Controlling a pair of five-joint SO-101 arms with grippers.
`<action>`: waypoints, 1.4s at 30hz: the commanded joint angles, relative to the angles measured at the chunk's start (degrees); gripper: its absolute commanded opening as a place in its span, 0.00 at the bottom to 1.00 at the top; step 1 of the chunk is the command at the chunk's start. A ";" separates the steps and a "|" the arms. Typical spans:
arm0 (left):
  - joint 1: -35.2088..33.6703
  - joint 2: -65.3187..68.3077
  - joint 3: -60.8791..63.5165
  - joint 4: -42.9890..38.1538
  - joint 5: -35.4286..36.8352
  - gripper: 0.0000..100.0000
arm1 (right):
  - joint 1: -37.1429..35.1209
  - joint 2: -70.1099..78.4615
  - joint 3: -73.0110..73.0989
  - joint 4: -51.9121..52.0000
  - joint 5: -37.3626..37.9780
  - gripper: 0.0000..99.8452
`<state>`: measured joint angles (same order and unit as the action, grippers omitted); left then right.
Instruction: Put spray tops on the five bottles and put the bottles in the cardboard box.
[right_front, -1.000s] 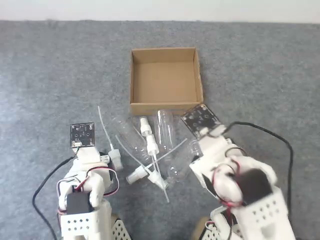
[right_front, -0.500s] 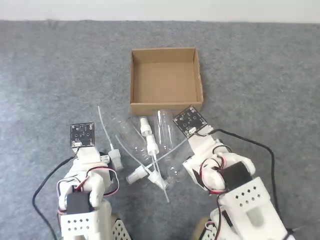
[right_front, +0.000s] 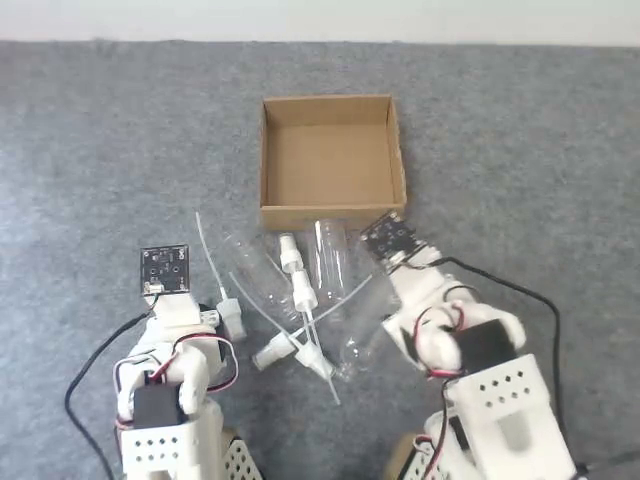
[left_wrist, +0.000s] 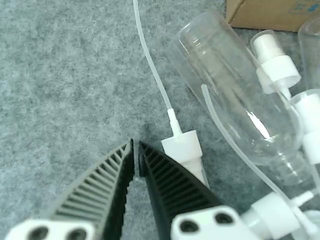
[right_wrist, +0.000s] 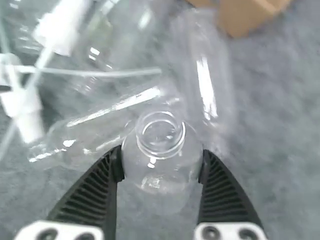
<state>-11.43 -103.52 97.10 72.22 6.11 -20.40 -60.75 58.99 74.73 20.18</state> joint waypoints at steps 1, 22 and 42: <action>-0.09 -0.79 -0.57 0.26 -0.26 0.01 | 4.53 0.48 -6.51 4.44 3.96 0.06; -0.09 -0.79 -0.57 0.26 -0.26 0.01 | 25.89 0.66 -2.73 2.86 19.34 0.06; -0.09 -0.79 -0.57 0.26 -0.26 0.01 | 26.07 0.66 8.35 -11.74 14.51 0.10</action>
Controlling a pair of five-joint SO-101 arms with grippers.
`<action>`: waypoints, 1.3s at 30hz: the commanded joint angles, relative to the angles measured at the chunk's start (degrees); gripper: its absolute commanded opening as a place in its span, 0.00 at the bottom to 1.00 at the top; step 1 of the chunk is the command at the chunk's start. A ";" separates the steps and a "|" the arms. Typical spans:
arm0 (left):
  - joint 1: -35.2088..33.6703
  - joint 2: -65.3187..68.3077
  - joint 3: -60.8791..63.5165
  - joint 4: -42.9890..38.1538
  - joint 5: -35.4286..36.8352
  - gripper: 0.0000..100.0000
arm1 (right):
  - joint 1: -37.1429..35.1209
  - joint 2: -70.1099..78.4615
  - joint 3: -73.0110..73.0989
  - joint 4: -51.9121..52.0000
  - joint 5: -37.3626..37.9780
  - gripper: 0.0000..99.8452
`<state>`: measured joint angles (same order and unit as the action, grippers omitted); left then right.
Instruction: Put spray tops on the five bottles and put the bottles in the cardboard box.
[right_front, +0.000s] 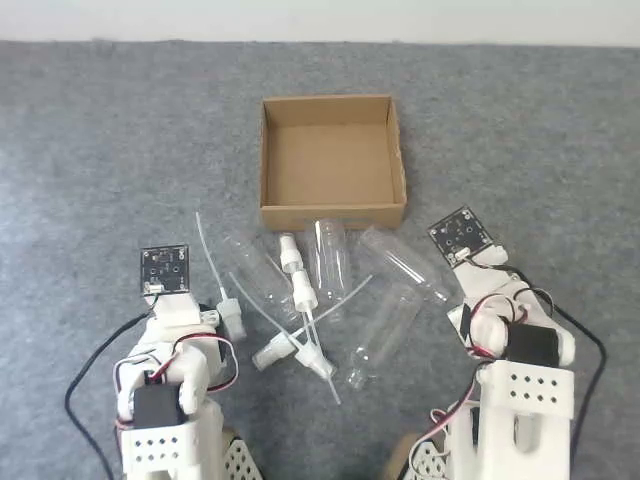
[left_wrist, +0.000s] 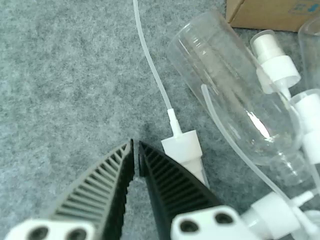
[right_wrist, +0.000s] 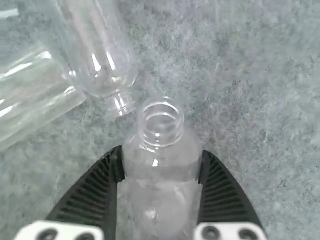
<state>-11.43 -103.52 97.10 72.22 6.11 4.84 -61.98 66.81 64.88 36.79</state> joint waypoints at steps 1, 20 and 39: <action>-0.09 -0.79 -0.57 0.26 -0.26 0.01 | 0.75 1.89 0.97 -2.68 -2.73 0.12; -0.09 -0.79 -0.57 0.26 -0.26 0.01 | 0.40 1.89 -5.01 1.36 -8.53 0.26; -0.09 -0.79 -0.57 0.26 -0.26 0.01 | 0.13 29.76 -26.55 5.05 -6.59 0.26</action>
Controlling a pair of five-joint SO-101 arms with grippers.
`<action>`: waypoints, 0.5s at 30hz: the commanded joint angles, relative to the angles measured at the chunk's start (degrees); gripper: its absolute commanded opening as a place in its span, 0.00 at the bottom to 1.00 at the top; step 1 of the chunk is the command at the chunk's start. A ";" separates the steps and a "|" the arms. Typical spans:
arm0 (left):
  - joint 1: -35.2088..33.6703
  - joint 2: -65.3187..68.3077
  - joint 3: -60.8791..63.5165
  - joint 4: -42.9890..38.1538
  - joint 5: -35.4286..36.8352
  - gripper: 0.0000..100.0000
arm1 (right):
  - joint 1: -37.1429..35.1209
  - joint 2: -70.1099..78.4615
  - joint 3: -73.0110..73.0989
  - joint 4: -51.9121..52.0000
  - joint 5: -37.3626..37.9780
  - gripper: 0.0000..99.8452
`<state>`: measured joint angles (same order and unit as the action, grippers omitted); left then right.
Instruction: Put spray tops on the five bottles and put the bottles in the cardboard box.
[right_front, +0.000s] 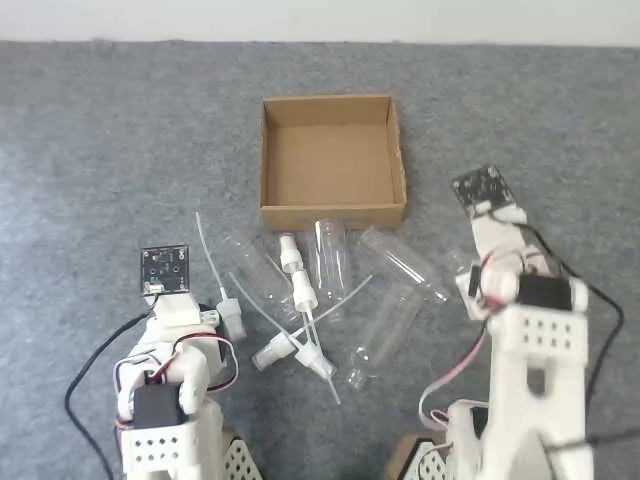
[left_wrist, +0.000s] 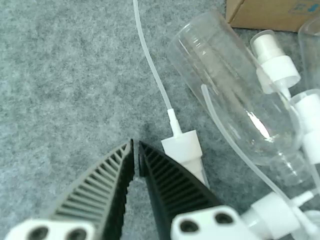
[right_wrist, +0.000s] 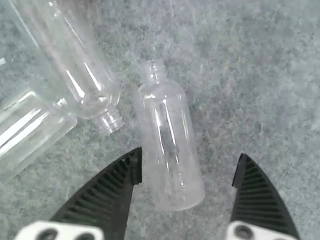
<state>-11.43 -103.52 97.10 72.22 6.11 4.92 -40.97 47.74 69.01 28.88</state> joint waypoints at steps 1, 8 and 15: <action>-0.09 -0.79 -0.57 0.26 -0.26 0.01 | -0.66 11.74 -9.41 1.89 2.64 0.26; -0.09 -0.79 -0.57 0.26 -0.26 0.01 | -4.18 28.53 -20.84 6.02 4.48 0.26; -0.09 -0.79 -0.57 0.26 -0.26 0.01 | -4.35 39.87 -29.80 6.37 6.33 0.26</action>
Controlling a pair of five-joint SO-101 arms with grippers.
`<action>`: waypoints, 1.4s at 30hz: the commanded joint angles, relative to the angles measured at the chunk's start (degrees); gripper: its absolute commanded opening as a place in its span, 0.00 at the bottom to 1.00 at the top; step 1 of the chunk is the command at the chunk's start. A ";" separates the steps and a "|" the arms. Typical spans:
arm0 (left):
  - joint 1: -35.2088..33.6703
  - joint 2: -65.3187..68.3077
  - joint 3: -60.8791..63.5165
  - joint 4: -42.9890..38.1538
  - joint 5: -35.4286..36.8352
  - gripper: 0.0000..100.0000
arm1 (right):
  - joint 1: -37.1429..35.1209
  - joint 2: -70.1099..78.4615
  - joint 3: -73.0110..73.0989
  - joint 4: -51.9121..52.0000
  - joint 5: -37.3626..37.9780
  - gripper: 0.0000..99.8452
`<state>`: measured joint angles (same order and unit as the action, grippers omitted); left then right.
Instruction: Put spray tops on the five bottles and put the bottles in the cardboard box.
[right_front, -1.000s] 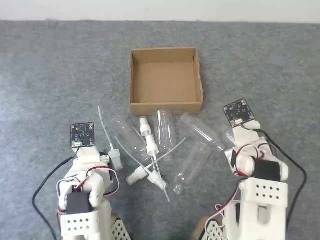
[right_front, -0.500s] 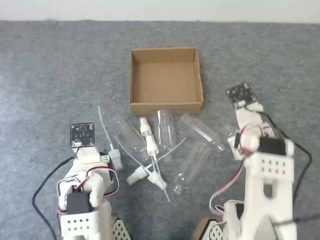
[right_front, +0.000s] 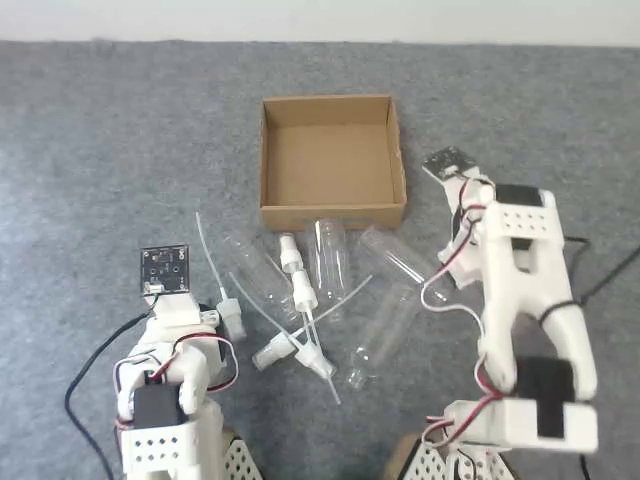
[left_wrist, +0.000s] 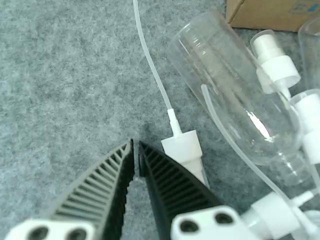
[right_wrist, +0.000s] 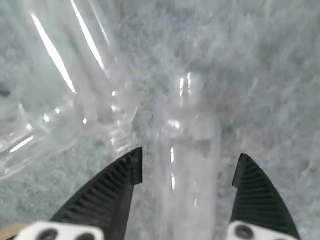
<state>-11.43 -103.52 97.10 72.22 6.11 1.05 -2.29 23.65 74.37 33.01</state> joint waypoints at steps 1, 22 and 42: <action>-0.09 -0.79 -0.57 0.26 -0.26 0.01 | -0.48 2.33 -6.15 1.10 3.60 0.26; -0.09 -0.79 -0.57 0.26 -0.26 0.01 | 1.71 9.19 -6.33 -1.71 10.02 0.16; -0.09 -0.79 -0.57 0.26 -0.26 0.01 | 2.68 13.49 -6.77 -1.54 10.02 0.13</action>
<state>-11.43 -103.52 97.10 72.22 6.11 2.55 11.34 18.81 72.79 42.33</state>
